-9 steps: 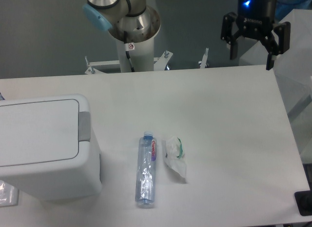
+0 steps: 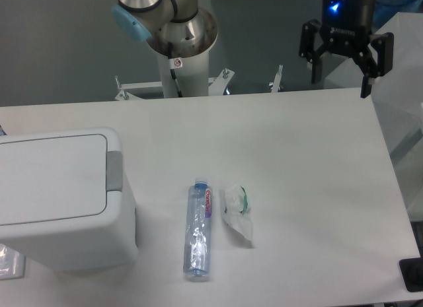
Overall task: Open the trash can
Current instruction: 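Move the open gripper across the table toward the white trash can lid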
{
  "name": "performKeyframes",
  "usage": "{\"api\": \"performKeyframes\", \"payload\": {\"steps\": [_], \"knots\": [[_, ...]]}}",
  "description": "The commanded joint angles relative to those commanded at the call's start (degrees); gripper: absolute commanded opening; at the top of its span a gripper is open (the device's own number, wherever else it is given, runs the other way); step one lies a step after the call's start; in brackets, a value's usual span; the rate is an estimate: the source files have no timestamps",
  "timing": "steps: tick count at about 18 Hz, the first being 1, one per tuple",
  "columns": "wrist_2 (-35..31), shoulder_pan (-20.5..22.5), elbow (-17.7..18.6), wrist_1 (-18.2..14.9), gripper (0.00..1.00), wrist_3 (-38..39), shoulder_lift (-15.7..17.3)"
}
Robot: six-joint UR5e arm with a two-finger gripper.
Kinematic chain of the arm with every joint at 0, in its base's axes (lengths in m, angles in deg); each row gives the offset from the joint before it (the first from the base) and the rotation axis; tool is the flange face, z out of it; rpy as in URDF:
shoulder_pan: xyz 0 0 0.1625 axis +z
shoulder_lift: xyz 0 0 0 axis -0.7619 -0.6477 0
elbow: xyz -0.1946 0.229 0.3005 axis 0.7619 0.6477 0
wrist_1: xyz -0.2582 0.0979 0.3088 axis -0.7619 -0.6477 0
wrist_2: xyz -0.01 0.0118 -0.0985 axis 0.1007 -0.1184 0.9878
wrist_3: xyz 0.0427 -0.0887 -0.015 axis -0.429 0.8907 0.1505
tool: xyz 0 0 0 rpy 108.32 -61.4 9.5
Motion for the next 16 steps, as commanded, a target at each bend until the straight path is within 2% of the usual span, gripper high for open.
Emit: {"api": "performKeyframes", "payload": {"steps": [7,11,13,15,16], "knots": [[-0.18,-5.54,-1.42,1.85,1.0,18.89,-1.59],[-0.18,-10.37,-1.33,5.97,1.0,33.48,-2.29],[0.0,-13.01,-1.07,8.43,1.0,43.22,-2.64],[-0.09,-17.04,-0.54,11.33,1.0,51.93,-3.52],[-0.18,-18.98,-0.28,11.69,1.0,55.8,-3.87]]}}
